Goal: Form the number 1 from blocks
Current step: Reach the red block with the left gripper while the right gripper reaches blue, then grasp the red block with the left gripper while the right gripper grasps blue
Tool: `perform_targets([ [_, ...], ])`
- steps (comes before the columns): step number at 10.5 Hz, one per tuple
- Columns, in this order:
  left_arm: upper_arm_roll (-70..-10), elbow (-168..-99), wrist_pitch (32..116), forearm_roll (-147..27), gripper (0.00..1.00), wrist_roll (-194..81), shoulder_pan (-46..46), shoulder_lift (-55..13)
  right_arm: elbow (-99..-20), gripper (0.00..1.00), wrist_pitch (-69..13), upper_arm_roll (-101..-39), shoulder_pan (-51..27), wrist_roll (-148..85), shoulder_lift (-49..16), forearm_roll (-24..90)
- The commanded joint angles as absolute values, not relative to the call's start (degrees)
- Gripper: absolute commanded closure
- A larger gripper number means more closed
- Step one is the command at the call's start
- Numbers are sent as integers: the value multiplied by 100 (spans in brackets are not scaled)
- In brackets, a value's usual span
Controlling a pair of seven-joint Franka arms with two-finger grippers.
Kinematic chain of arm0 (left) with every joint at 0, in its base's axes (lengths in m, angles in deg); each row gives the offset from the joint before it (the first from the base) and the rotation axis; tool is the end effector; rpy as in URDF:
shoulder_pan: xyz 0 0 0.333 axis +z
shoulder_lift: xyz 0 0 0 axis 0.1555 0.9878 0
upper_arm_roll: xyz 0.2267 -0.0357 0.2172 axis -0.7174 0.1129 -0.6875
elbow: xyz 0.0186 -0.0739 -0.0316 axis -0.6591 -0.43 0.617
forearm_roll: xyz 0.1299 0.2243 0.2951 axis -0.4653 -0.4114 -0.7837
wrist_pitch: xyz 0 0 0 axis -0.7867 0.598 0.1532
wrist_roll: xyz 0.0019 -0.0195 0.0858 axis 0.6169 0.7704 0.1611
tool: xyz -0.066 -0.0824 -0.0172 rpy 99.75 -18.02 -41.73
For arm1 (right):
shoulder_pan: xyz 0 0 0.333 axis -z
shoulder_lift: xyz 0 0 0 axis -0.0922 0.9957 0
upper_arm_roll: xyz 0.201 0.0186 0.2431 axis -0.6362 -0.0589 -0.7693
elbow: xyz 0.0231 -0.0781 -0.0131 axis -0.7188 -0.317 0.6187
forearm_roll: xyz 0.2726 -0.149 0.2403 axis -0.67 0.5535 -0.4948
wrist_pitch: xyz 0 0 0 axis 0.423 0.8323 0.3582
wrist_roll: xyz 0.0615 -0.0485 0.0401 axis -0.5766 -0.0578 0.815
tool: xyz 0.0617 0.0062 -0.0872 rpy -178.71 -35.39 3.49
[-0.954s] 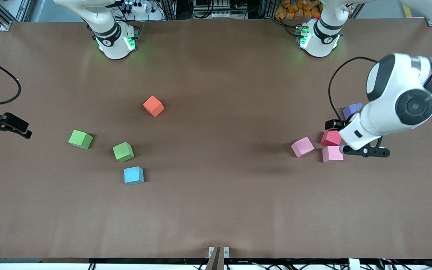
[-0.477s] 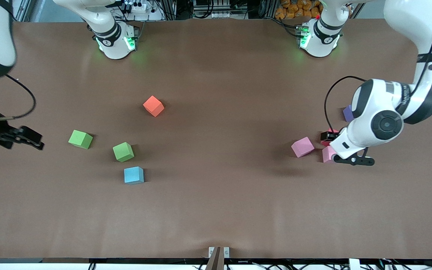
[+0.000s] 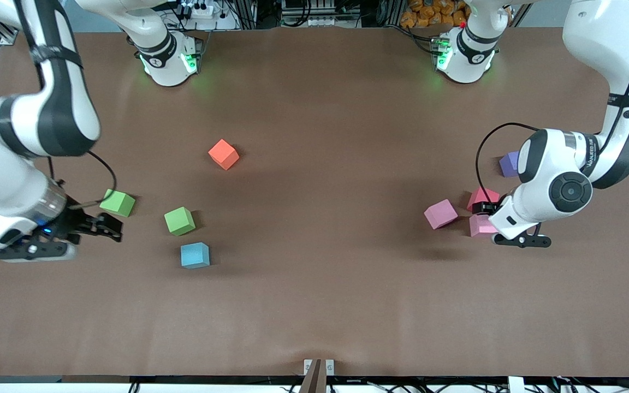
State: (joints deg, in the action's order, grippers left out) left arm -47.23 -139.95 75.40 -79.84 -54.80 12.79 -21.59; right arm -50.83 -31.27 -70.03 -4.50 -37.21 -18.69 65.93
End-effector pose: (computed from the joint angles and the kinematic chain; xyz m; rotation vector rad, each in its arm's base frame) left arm 0.6150 -0.0605 0.2784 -3.0273 0.1223 0.2874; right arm 0.6763 0.0620 0.4432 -3.1024 -0.0627 -0.2002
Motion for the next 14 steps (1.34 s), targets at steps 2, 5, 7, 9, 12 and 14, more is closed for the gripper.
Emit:
perform_targets([
  [2,-4641,-14467,7653,-8915,0,-5462,1299,-2161,-4960,0,-3488,-6993,-499,-3768,-1319,6131],
  [5,-4518,-14722,7767,-8954,0,-6022,1308,-2143,-4881,0,-3821,-6774,-911,-3795,-817,5594],
  [7,-4342,-14881,7784,-8937,0,-6078,1317,-2135,-4802,0,-3998,-6599,-1210,-3786,-492,5594],
  [9,-4332,-14873,7793,-8928,0,-6514,1343,-2108,-4775,0,-4068,-6317,-1500,-3786,-263,5594],
  [12,-4341,-14829,7793,-8954,0,-6956,1475,-2004,-4775,0,-4261,-6308,-1597,-3804,-52,5585],
  [14,-4341,-14812,7846,-8963,0,-6922,1466,-1810,-4775,0,-4385,-6290,-1668,-4022,89,5585],
])
